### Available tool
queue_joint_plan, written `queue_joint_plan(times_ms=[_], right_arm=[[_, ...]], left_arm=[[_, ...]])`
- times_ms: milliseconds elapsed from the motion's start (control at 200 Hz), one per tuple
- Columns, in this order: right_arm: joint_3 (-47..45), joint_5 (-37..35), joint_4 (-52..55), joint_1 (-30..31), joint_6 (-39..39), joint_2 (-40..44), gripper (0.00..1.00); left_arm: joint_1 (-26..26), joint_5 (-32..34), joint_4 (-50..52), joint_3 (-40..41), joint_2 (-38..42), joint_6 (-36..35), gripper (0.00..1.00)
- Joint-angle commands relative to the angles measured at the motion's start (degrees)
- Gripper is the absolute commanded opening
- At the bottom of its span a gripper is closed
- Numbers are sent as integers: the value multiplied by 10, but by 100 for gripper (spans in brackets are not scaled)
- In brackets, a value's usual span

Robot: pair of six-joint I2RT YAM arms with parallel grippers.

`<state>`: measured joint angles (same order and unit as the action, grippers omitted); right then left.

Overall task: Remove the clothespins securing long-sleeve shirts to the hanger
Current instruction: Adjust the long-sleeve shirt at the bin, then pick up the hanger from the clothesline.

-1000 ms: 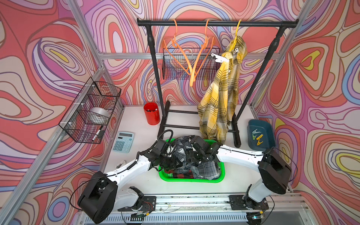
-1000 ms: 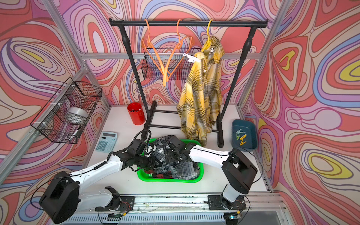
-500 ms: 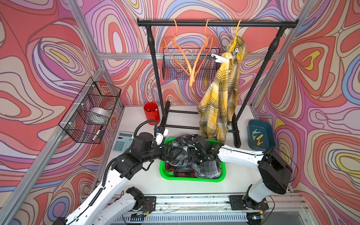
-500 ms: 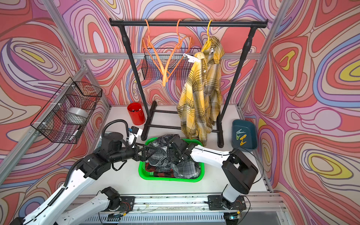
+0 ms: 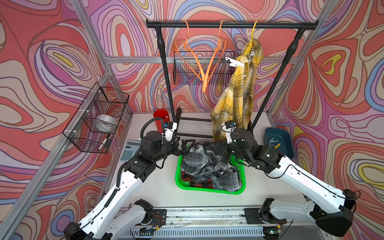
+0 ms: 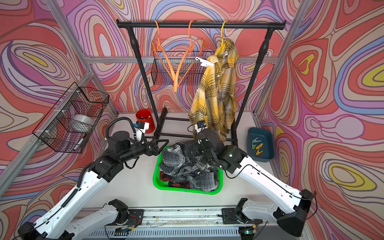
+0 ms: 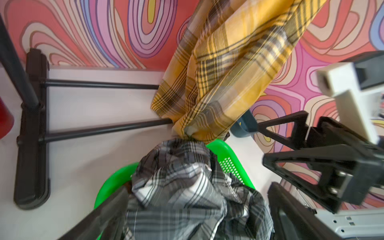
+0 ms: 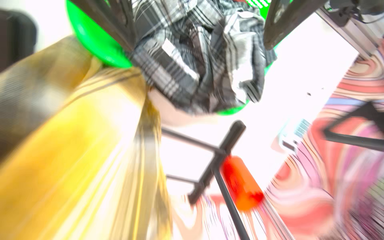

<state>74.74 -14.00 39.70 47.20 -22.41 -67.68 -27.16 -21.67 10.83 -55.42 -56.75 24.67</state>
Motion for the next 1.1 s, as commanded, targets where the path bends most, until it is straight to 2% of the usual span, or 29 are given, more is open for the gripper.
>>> queue_joint_plan(times_ms=[0,145,316,431,516,621,756,987,1097], right_arm=[[39,-29,45,-4,40,7,98],[111,-66,60,-14,61,18,98],[201,-79,43,-14,96,13,93],[271,-80,51,-14,120,-10,92],[327,-88,74,-14,125,-34,98],[394,-115,104,-15,122,-66,98],[416,-124,83,-14,138,-77,98],[460,-185,62,-16,162,-99,86],[503,-165,79,-31,164,-126,82]], left_arm=[[2,-30,-105,-28,-29,-4,100],[2,-50,-185,-62,-99,5,99],[2,-102,-263,-134,-204,38,95],[-14,-109,-250,-195,-256,30,94],[-32,-104,-242,-223,-284,13,93],[-45,-101,-239,-251,-323,4,93],[-68,-111,-251,-281,-376,18,91],[-111,-112,-247,-332,-441,8,90],[-123,-121,-256,-354,-469,18,90]])
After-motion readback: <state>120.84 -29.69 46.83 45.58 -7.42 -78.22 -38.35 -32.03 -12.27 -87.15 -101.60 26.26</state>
